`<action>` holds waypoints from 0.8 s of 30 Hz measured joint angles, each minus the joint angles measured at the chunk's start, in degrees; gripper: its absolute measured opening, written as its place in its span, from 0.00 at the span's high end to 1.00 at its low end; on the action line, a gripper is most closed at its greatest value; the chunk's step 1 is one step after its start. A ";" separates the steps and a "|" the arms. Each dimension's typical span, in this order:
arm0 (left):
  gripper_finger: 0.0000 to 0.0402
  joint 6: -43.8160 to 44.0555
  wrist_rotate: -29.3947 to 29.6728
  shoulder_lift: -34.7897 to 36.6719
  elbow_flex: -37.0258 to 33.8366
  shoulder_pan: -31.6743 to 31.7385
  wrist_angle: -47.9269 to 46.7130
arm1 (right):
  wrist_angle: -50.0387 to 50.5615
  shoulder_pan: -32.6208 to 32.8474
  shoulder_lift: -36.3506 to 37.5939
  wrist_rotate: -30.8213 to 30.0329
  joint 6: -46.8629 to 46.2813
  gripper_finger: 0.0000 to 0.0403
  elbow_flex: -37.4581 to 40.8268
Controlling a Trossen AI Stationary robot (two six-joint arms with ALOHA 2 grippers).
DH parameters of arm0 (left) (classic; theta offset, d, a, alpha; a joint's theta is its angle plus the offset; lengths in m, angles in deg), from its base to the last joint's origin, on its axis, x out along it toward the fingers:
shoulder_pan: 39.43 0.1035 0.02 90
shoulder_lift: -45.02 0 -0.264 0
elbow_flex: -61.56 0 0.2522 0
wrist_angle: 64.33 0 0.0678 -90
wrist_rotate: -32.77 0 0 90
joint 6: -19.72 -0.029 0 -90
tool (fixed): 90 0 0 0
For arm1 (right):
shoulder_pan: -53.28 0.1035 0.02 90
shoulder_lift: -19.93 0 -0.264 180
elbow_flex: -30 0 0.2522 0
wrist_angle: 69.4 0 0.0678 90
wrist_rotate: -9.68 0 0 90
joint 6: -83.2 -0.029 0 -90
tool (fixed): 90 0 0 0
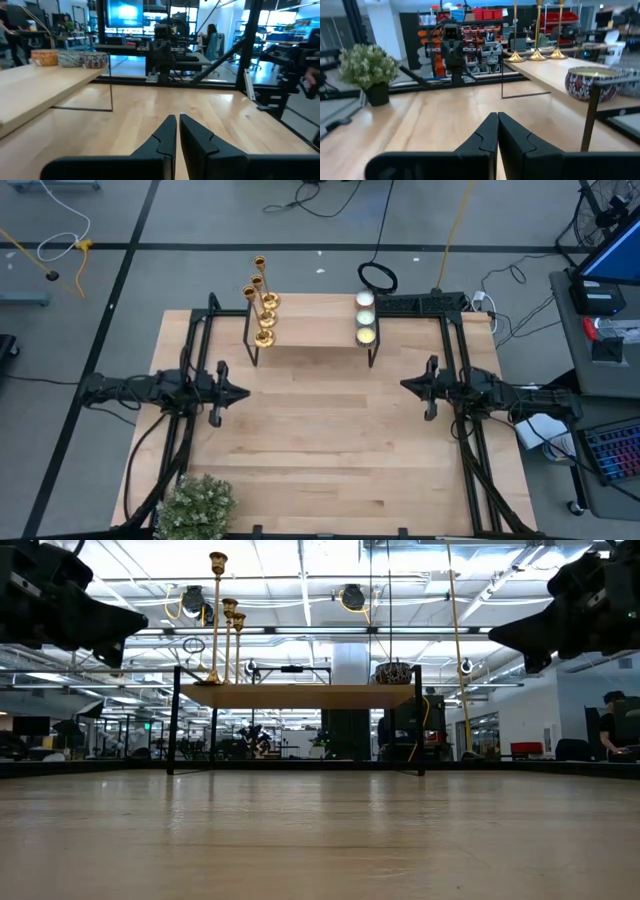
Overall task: Pick & Place candle stick holders
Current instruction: Return to Home Position
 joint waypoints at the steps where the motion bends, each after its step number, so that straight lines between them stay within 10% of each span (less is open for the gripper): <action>1: 0.94 0.22 -0.51 -0.08 0.00 0.26 -0.10 | 0.00 0.04 0.00 0.00 1.52 0.98 0.00; 24: 0.94 0.79 -0.80 -0.14 -0.26 2.16 2.04 | 0.77 0.01 -0.02 0.22 -1.40 0.98 0.00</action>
